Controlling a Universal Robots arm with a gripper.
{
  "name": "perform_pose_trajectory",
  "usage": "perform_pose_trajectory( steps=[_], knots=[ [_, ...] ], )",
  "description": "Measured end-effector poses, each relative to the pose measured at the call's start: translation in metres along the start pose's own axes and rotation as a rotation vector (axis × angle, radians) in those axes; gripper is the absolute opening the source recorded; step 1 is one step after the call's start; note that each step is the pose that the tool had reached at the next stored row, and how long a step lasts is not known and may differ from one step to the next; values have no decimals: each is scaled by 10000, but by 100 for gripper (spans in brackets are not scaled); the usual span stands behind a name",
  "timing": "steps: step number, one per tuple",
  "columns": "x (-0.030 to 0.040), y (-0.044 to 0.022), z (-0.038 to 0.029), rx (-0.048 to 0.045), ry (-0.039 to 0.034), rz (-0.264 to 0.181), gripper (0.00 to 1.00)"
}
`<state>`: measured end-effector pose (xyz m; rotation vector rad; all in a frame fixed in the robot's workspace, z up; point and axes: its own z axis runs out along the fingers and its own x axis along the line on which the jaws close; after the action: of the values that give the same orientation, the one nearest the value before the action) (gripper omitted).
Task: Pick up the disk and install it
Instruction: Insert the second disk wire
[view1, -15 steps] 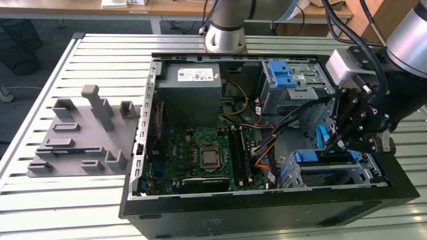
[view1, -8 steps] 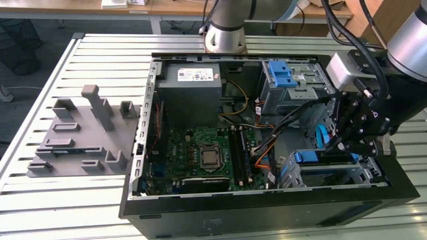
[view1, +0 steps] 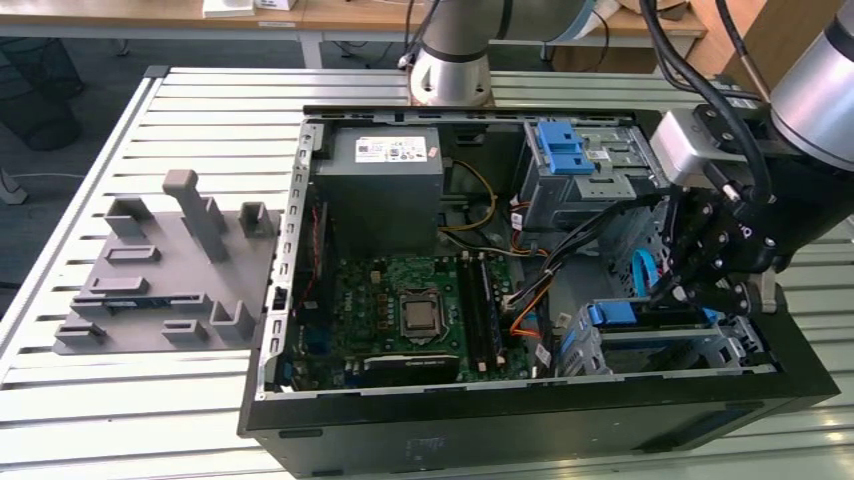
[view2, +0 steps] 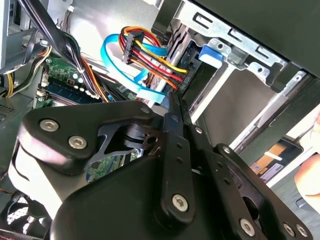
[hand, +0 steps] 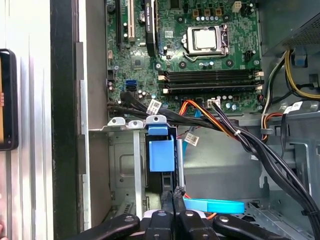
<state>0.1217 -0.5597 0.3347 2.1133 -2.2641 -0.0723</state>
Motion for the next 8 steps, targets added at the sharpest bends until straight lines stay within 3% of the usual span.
perform_pose_trajectory(
  steps=[8],
  knots=[
    [-2,-11,11,-2,-22,-1,15]
  ],
)
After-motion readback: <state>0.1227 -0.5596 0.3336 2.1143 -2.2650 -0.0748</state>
